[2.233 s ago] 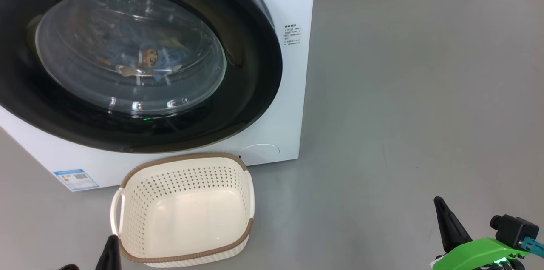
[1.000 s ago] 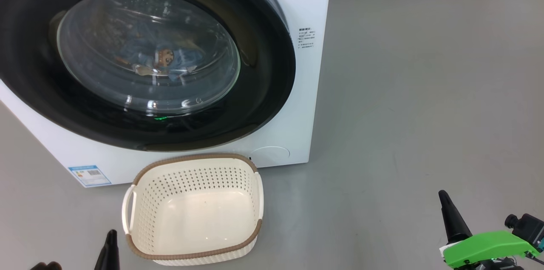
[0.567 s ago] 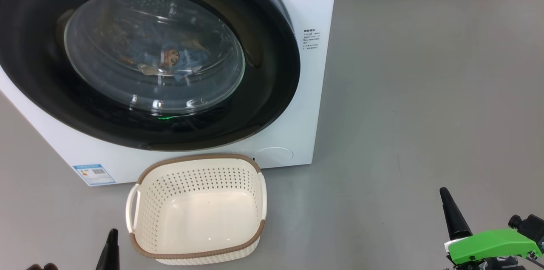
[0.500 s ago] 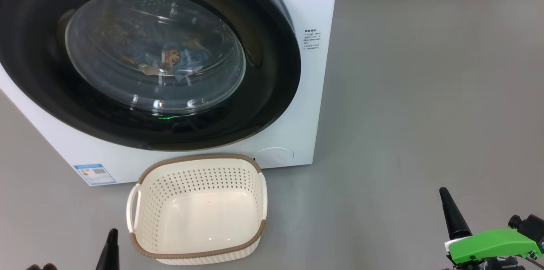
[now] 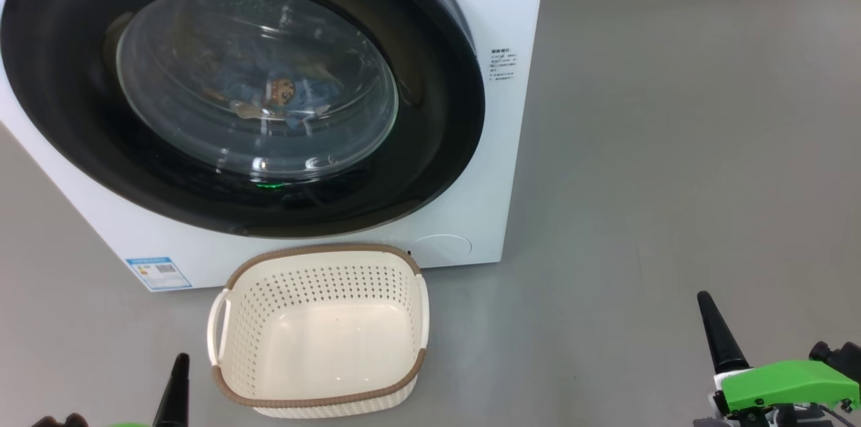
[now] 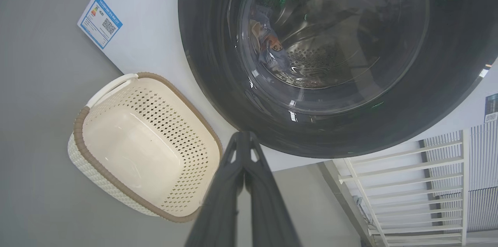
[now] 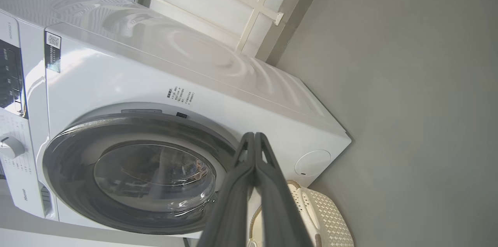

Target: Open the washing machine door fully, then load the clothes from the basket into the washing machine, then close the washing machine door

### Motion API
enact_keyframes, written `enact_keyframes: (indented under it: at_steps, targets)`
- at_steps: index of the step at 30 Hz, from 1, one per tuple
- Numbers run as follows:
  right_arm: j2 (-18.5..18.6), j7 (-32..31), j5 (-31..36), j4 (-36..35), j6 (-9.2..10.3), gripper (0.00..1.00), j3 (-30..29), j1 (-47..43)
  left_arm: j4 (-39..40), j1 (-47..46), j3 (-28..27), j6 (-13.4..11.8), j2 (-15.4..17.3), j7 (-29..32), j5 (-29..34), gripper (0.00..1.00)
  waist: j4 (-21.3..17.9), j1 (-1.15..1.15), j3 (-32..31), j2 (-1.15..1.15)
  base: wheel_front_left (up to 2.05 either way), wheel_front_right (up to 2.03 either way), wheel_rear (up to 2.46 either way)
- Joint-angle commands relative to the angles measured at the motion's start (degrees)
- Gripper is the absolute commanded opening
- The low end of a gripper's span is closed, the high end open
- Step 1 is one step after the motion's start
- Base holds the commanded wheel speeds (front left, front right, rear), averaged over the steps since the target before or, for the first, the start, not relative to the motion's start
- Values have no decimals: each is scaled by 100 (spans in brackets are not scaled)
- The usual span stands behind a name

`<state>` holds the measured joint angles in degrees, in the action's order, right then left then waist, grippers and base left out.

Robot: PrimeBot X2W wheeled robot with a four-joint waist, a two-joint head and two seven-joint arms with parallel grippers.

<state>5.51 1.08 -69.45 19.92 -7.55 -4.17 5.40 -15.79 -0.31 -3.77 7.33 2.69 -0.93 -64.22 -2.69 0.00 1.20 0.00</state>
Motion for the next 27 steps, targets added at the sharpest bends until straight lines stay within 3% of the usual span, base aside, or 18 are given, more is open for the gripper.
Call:
enact_keyframes:
  at_steps: [1, 27]
  targets:
    - [10, -43, -180, -192, 4, 0, 51, 91, 148, -289, -153, 12, 57, 46, -192, 0, 10, 0, -4, 0, 0, 0, 0]
    - [-155, -486, -1493, -442, 6, 0, -123, 83, 166, -476, -230, 14, 33, 482, -1820, 0, 172, 0, -66, 0, 0, 0, 0]
